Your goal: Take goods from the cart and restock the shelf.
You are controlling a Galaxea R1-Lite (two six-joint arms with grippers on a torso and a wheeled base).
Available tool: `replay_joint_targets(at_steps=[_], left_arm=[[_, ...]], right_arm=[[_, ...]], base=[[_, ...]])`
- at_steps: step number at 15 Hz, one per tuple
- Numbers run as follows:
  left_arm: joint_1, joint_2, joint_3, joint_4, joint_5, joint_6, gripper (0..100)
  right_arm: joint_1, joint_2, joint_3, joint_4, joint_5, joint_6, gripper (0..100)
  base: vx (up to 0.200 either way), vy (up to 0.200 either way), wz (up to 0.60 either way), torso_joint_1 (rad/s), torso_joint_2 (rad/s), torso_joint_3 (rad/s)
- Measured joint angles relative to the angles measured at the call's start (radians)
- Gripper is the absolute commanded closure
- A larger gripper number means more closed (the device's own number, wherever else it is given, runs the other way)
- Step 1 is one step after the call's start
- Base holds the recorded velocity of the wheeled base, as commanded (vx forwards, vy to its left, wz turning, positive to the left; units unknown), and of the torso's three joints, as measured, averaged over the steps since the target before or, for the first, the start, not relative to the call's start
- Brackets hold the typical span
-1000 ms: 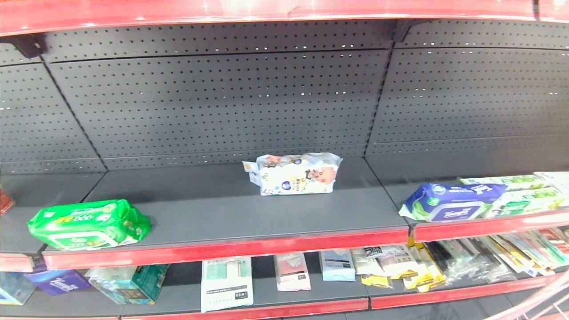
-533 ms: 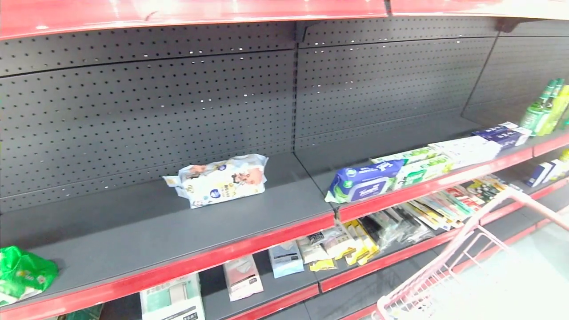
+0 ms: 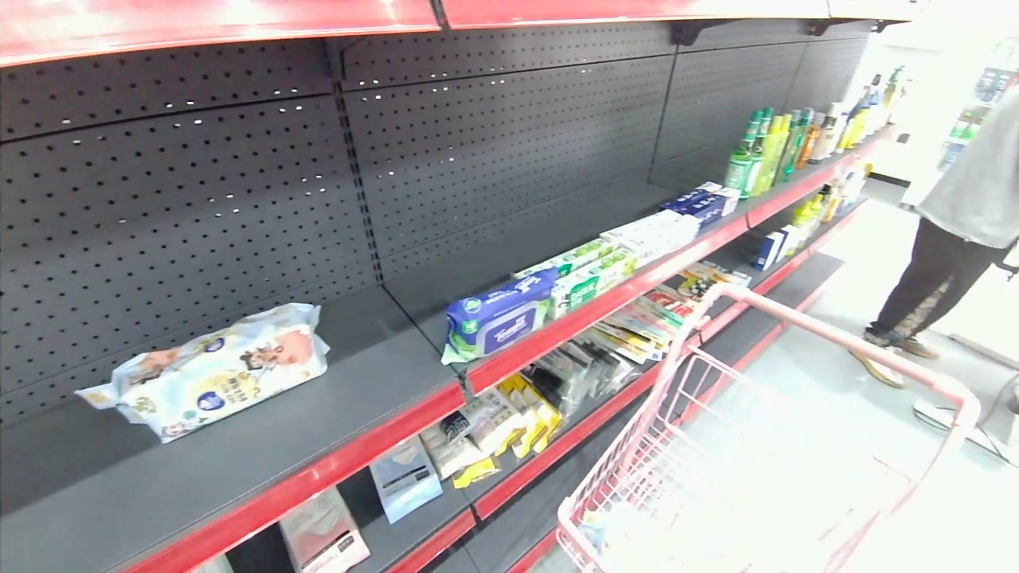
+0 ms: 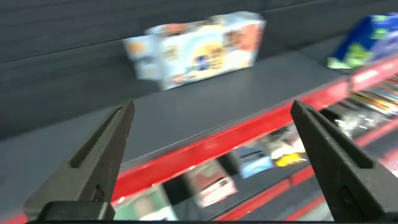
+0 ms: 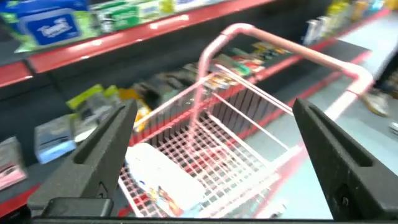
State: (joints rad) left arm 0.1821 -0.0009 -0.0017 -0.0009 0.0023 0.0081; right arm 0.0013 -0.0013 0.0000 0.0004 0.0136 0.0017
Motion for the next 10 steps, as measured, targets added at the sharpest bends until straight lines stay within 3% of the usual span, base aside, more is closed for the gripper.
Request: replay_joint_targets(at_steps=[5, 8, 10], left_arm=[[0.000, 0.000, 0.000, 0.000, 0.000, 0.000, 0], [0.000, 0.000, 0.000, 0.001, -0.001, 0.001, 0], [0.000, 0.000, 0.000, 0.000, -0.003, 0.001, 0]], right_arm=[[0.004, 0.014, -0.018, 0.001, 0.013, -0.004, 0], [0.014, 0.147, -0.223, 0.002, 0.023, 0.053, 0], [0.018, 0.371, -0.374, 0.005, 0.013, 0.043, 0]], base=[[0.000, 0.000, 0.00, 0.000, 0.00, 0.000], [0.000, 0.000, 0.00, 0.000, 0.00, 0.000], [0.000, 0.000, 0.00, 0.000, 0.00, 0.000]])
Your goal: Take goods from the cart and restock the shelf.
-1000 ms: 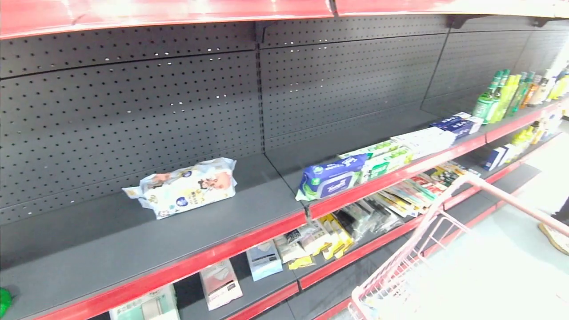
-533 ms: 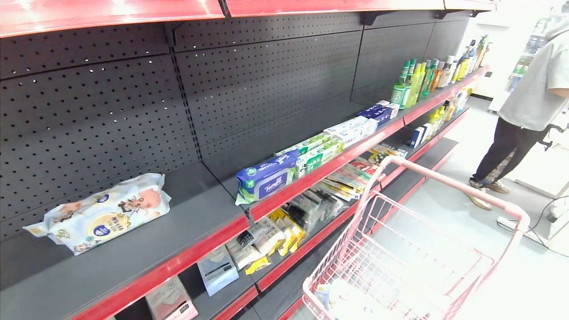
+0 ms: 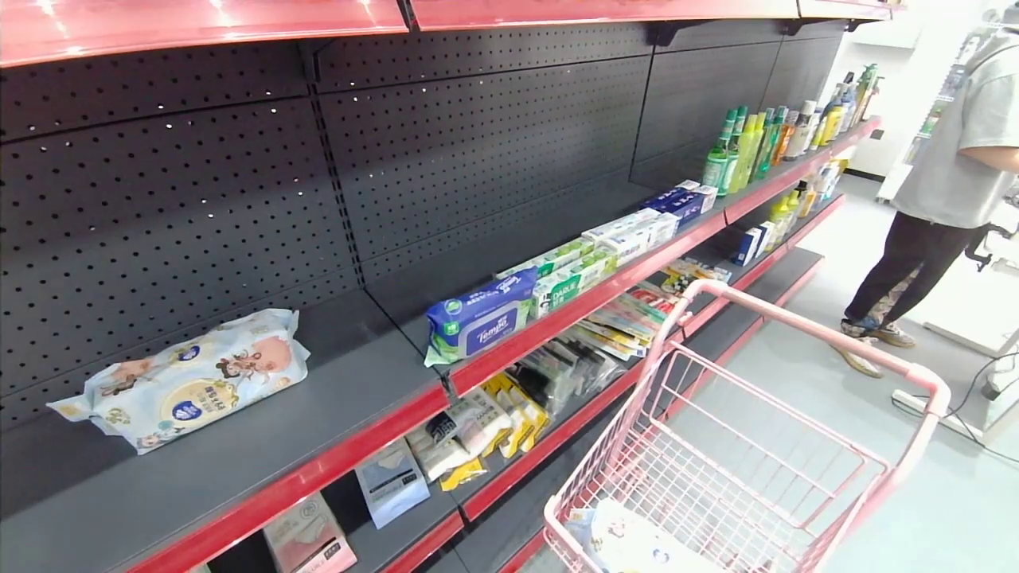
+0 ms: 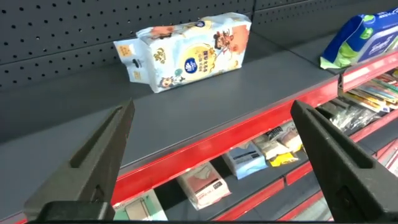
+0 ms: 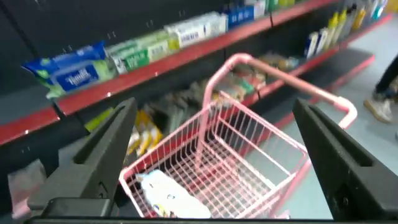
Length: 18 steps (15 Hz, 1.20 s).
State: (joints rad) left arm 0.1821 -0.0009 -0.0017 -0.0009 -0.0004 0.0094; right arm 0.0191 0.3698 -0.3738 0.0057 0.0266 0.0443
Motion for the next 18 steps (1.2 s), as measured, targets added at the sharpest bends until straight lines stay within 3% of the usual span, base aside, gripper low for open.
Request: replay_joint_targets(at_steps=[6, 11, 13, 18], left_arm=[[0.000, 0.000, 0.000, 0.000, 0.000, 0.003, 0], [0.000, 0.000, 0.000, -0.001, 0.000, 0.004, 0], [0.000, 0.000, 0.000, -0.001, 0.000, 0.004, 0], [0.000, 0.000, 0.000, 0.000, 0.000, 0.004, 0]], right_arm=[[0.074, 0.824, -0.159, 0.005, 0.059, -0.070, 0], [0.145, 1.378, -0.211, -0.067, 0.139, -0.345, 0], [0.155, 1.518, -0.220, -0.102, 0.152, -0.432, 0], [0.191, 1.702, -0.209, -0.204, 0.156, -0.456, 0]], base=[[0.000, 0.000, 0.00, 0.000, 0.00, 0.000], [0.000, 0.000, 0.00, -0.040, 0.09, 0.046], [0.000, 0.000, 0.00, -0.100, 0.22, 0.124], [0.000, 0.000, 0.00, -0.110, 0.24, 0.142]])
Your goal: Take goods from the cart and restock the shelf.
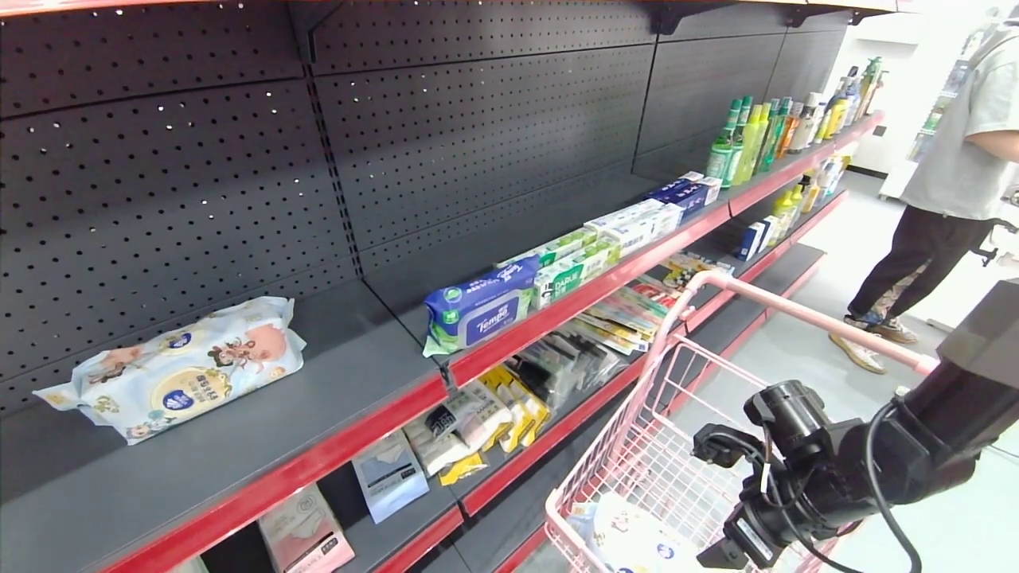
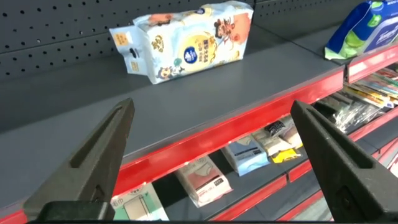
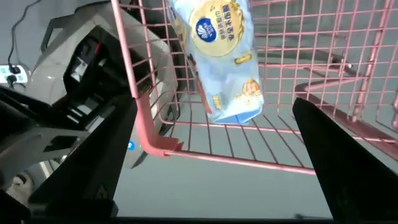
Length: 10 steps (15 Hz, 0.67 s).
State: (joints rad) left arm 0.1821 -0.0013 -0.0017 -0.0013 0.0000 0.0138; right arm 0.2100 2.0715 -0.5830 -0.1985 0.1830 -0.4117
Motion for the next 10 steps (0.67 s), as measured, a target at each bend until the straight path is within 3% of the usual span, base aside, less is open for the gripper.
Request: replay_joint_targets(at_steps=[10], left_arm=[[0.000, 0.000, 0.000, 0.000, 0.004, 0.003, 0]], right_arm=[[-0.001, 0.064, 0.072, -0.095, 0.011, -0.078, 0]], base=[[0.000, 0.000, 0.00, -0.148, 0.33, 0.188]])
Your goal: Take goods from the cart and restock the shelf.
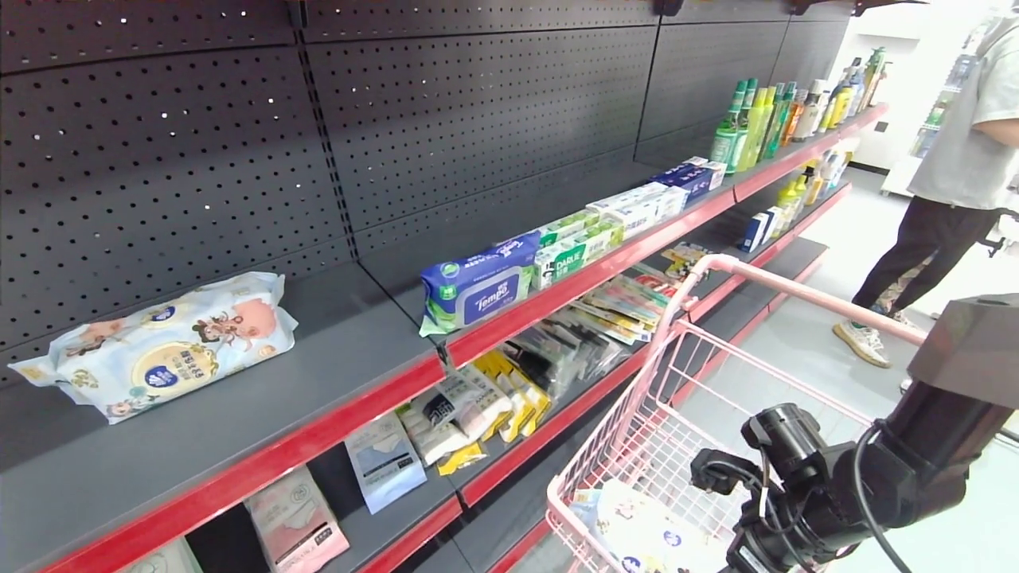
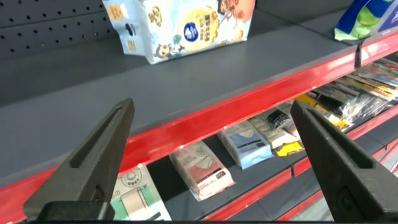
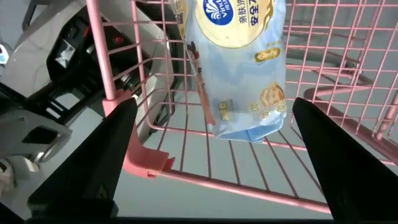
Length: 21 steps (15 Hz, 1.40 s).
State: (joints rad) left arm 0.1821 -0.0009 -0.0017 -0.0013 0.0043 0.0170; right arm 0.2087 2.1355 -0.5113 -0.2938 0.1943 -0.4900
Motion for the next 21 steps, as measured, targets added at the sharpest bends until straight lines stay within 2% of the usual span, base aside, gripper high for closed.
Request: replay_joint_targets(at_steps=[7, 11, 14, 18, 21], left_arm=[[0.000, 0.000, 0.000, -0.003, 0.001, 0.000, 0], [0.000, 0.000, 0.000, -0.001, 0.001, 0.001, 0], [0.000, 0.000, 0.000, -0.001, 0.001, 0.005, 0], [0.000, 0.000, 0.000, -0.001, 0.000, 0.008, 0], [0.000, 0.000, 0.000, -0.002, 0.000, 0.009, 0]], right_arm=[[-0.015, 0.007, 0.006, -0.002, 0.004, -0.028, 0], [-0.041, 0.021, 0.007, -0.002, 0.006, -0.045, 0], [-0.085, 0.024, 0.000, -0.002, 0.057, -0.120, 0], [-0.107, 0.040, -0.009, -0.003, 0.059, -0.133, 0], [-0.109, 0.047, -0.006, -0.030, 0.058, -0.134, 0]], base=[[0.000, 0.000, 0.00, -0.052, 0.13, 0.076], [0.000, 0.000, 0.00, -0.128, 0.33, 0.188], [0.000, 0.000, 0.00, -0.019, 0.06, 0.031], [0.000, 0.000, 0.00, 0.000, 0.00, 0.000], [0.000, 0.000, 0.00, -0.121, 0.30, 0.181]])
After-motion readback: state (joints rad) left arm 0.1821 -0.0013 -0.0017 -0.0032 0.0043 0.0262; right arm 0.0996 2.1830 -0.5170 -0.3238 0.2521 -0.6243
